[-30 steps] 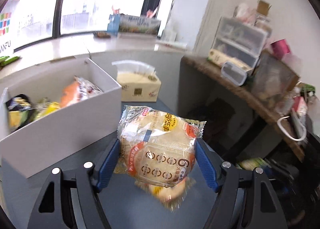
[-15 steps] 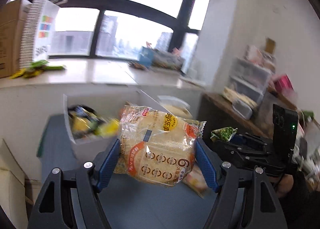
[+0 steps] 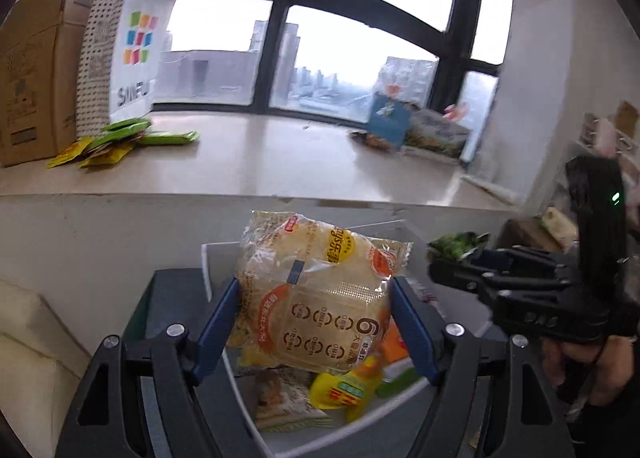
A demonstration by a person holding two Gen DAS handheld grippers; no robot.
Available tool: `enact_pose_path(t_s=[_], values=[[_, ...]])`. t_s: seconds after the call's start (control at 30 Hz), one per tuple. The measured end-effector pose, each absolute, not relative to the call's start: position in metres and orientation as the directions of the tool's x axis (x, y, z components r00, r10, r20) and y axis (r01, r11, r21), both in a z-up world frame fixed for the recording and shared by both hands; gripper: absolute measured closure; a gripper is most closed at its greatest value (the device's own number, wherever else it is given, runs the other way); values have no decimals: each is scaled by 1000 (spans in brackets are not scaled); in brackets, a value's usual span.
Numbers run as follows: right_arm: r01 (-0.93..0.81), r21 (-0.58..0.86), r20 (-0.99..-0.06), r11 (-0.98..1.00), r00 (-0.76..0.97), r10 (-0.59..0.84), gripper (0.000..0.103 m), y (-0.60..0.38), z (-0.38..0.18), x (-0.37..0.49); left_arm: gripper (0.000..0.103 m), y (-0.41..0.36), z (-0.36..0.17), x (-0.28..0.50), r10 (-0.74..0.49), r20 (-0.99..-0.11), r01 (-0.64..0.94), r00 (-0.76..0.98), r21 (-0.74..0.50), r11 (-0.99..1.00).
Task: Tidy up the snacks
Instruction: 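Lower both held packs into the white box and open both grippers, then grasp the second round bread pack with the right gripper while the left grasps the biscuit pack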
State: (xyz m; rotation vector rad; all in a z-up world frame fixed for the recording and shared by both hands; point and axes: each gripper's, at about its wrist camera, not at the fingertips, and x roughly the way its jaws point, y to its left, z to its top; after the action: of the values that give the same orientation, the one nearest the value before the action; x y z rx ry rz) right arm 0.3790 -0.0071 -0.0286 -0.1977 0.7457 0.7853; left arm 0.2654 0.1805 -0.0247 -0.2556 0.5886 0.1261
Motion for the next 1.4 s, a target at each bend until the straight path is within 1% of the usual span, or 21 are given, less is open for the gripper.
enact_pose_path(t_s=[0.03,0.07,0.13,0.2,0.27,0.37,0.47,0.6,0.77,0.87,0.93,1.03,1.13,1.2,1.23,1.3,1.4], values=[[-702,123,-686,702,451,571,26,-5,-33,386,6,181,-30,272,72,-586,-218,807,-182,959],[-684,123,-706,719,449,548,0,-2,-37,392,0,184,-36,278,89,-605,-238,792,-172,956],[-649,90,-703,755,496,510,0,-4,-38,396,0,187,-44,283,84,-620,-249,780,-184,951],[-654,80,-684,752,513,519,0,-8,-35,392,0,188,-47,281,90,-620,-260,779,-190,947],[-656,73,-675,751,522,522,0,-13,-34,389,0,186,-48,278,108,-613,-269,783,-178,946],[-658,58,-671,751,532,518,0,-17,-32,382,0,179,-45,265,90,-595,-249,799,-191,949],[-672,55,-652,738,536,537,0,-28,-29,368,0,164,-34,239,84,-563,-223,822,-181,958],[-697,74,-641,714,515,569,0,-47,-29,340,0,143,-28,196,75,-556,-197,827,-163,967],[-727,113,-606,678,490,626,0,-89,-31,284,0,125,-24,140,90,-575,-206,813,-139,969],[-725,141,-595,674,482,643,0,-114,-34,252,0,122,-27,113,101,-620,-214,778,-109,971],[-717,127,-591,686,500,633,0,-131,-37,228,0,121,-23,97,118,-628,-214,769,-79,974],[-699,72,-595,711,542,593,0,-153,-43,199,0,124,-10,65,169,-616,-235,770,-28,972],[-667,62,-619,742,557,553,0,-179,-58,178,0,127,-12,35,137,-620,-231,773,-73,970],[-622,69,-661,780,557,503,0,-195,-78,172,0,123,-25,20,119,-615,-245,780,-125,961],[-609,77,-666,789,557,495,0,-201,-86,170,0,119,-32,13,117,-606,-256,787,-149,955],[-609,94,-675,787,542,500,0,-208,-99,167,0,106,-48,5,70,-587,-238,807,-214,947],[-603,87,-709,793,522,475,0,-214,-117,172,0,86,-60,8,55,-578,-222,814,-222,949]])
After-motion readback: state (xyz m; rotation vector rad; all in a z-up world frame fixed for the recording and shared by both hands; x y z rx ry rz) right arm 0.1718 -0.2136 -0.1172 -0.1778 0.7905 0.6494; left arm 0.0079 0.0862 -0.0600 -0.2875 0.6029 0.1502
